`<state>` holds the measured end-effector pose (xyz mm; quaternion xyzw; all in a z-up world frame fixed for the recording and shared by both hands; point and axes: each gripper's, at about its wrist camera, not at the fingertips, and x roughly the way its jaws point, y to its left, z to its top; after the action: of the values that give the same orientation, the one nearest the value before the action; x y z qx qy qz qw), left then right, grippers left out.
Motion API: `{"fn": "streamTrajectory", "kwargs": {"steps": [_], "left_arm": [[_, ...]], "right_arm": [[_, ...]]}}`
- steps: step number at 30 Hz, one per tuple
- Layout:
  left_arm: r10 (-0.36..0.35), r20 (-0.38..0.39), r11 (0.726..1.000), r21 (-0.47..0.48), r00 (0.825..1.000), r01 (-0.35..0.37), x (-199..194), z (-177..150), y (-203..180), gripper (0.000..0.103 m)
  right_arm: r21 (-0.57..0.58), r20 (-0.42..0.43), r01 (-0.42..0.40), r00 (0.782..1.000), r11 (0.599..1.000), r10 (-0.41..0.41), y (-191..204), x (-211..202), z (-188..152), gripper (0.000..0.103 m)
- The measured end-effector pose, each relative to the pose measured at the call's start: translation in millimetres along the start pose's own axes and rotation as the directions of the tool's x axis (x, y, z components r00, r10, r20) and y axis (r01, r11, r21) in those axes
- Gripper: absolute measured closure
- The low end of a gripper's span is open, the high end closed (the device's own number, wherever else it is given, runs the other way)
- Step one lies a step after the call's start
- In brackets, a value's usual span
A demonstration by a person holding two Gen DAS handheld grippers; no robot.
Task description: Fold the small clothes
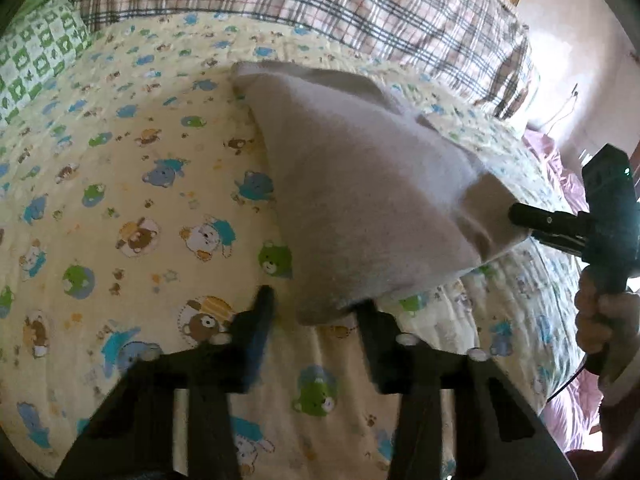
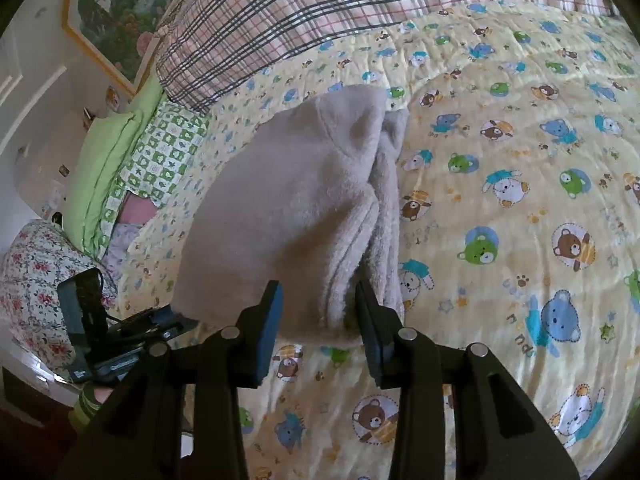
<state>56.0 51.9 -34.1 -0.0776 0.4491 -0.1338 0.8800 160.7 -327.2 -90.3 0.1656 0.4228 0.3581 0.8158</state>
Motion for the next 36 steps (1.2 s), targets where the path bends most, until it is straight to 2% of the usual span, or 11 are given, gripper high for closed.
{"fn": "streamTrajectory", "kwargs": {"steps": [2,6,8,11,13,15,19,22,24,28,36], "left_arm": [[0.011,0.002,0.999,-0.041,1.000,-0.011,4,0,5,0.080],[0.014,0.066,0.995,-0.095,0.998,-0.007,-12,2,6,0.090],[0.030,0.080,0.996,-0.091,0.996,-0.022,-17,-2,3,0.091],[0.035,0.062,0.993,-0.115,0.997,-0.028,-13,-8,5,0.093],[0.044,0.023,0.989,-0.139,0.999,-0.041,-3,-13,7,0.093],[0.031,0.012,0.986,-0.162,0.999,-0.028,1,-15,12,0.093],[0.007,-0.010,0.989,-0.150,1.000,-0.008,-3,-13,13,0.093],[-0.039,-0.040,0.989,-0.146,0.998,0.033,-13,-12,15,0.092],[-0.072,-0.024,0.989,-0.129,0.997,0.068,-27,-11,12,0.092],[-0.125,0.036,0.988,-0.088,0.992,0.128,-51,9,4,0.088],[-0.162,0.116,0.983,-0.064,0.980,0.171,-16,73,-7,0.086]], "right_arm": [[0.016,-0.017,-0.002,1.000,1.000,0.002,-1,3,3,0.094],[0.017,0.087,-0.098,0.992,0.995,0.096,8,-29,17,0.096],[0.001,0.122,-0.076,0.990,0.997,0.075,9,-46,21,0.096],[-0.012,0.049,0.040,0.998,0.999,-0.040,-4,-29,12,0.097],[-0.048,-0.015,0.139,0.990,0.989,-0.140,-10,-6,-3,0.097],[-0.066,-0.024,0.178,0.983,0.982,-0.180,-15,5,-11,0.097],[-0.035,-0.020,0.171,0.985,0.985,-0.172,-20,-1,-7,0.097],[-0.010,-0.029,0.175,0.984,0.985,-0.175,-22,-13,-6,0.086],[0.013,-0.013,0.178,0.984,0.984,-0.178,-23,-24,-5,0.080],[0.021,0.076,0.171,0.982,0.985,-0.173,-11,-45,11,0.080],[-0.061,0.073,0.105,0.992,0.993,-0.100,34,11,56,0.080]]}}
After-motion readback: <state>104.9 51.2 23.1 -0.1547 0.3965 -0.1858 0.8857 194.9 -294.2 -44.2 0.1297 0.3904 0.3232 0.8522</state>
